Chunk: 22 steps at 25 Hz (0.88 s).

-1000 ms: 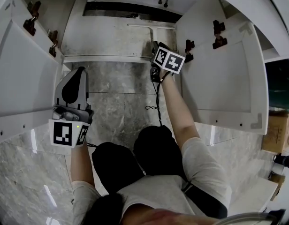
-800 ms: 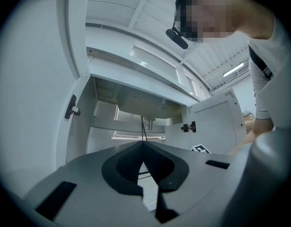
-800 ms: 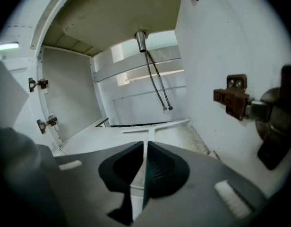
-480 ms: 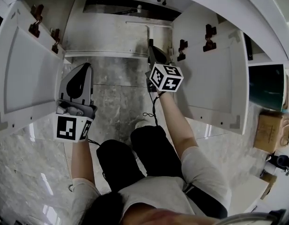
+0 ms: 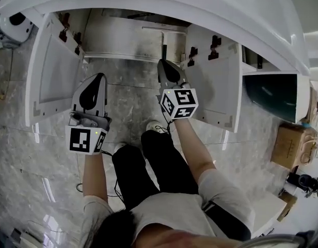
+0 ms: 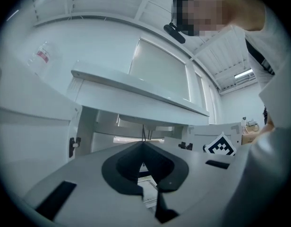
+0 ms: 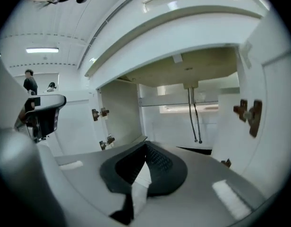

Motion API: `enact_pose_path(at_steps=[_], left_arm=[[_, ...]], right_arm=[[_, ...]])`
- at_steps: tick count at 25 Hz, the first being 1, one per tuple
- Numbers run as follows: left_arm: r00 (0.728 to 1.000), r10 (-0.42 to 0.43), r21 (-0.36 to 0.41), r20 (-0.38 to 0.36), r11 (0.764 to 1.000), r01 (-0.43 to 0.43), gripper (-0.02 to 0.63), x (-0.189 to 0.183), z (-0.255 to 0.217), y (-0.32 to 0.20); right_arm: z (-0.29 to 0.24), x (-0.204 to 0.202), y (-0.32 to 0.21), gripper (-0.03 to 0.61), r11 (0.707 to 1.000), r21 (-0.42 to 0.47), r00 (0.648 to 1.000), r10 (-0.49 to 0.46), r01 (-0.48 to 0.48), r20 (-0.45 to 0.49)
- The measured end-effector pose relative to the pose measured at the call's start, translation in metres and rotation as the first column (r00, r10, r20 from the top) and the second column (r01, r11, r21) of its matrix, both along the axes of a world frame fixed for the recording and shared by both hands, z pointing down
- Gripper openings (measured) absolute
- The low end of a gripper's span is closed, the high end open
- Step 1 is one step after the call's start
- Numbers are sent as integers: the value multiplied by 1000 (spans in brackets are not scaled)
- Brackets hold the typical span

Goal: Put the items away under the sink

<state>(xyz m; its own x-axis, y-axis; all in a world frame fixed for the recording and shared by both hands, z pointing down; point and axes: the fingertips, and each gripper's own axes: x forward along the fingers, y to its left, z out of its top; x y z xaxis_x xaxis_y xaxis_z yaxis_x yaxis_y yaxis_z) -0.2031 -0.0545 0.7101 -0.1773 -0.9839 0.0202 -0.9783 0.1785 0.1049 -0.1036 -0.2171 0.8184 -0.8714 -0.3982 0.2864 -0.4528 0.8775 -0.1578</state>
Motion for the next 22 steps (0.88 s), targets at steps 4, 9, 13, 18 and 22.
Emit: enact_pose_path(at_steps=[4, 9, 13, 18, 22], left_arm=[[1000, -24, -17, -3, 1000, 24, 8, 2, -48, 12], [998, -65, -35, -5, 997, 65, 8, 2, -111, 26], [995, -96, -50, -1, 994, 96, 8, 5, -163, 35], [993, -117, -57, -9, 992, 117, 8, 7, -223, 41], [991, -132, -63, -28, 990, 130, 8, 12, -264, 46]], right_arm=[[-60, 6, 19, 11, 998, 47, 999, -42, 42, -5], [-130, 13, 38, 11, 996, 57, 997, -75, 75, -1], [-180, 22, 51, 11, 992, 67, 994, -106, 108, -35], [-247, 21, 61, 11, 984, 90, 988, -149, 152, -31], [-304, 21, 71, 11, 975, 127, 983, -181, 183, -31]])
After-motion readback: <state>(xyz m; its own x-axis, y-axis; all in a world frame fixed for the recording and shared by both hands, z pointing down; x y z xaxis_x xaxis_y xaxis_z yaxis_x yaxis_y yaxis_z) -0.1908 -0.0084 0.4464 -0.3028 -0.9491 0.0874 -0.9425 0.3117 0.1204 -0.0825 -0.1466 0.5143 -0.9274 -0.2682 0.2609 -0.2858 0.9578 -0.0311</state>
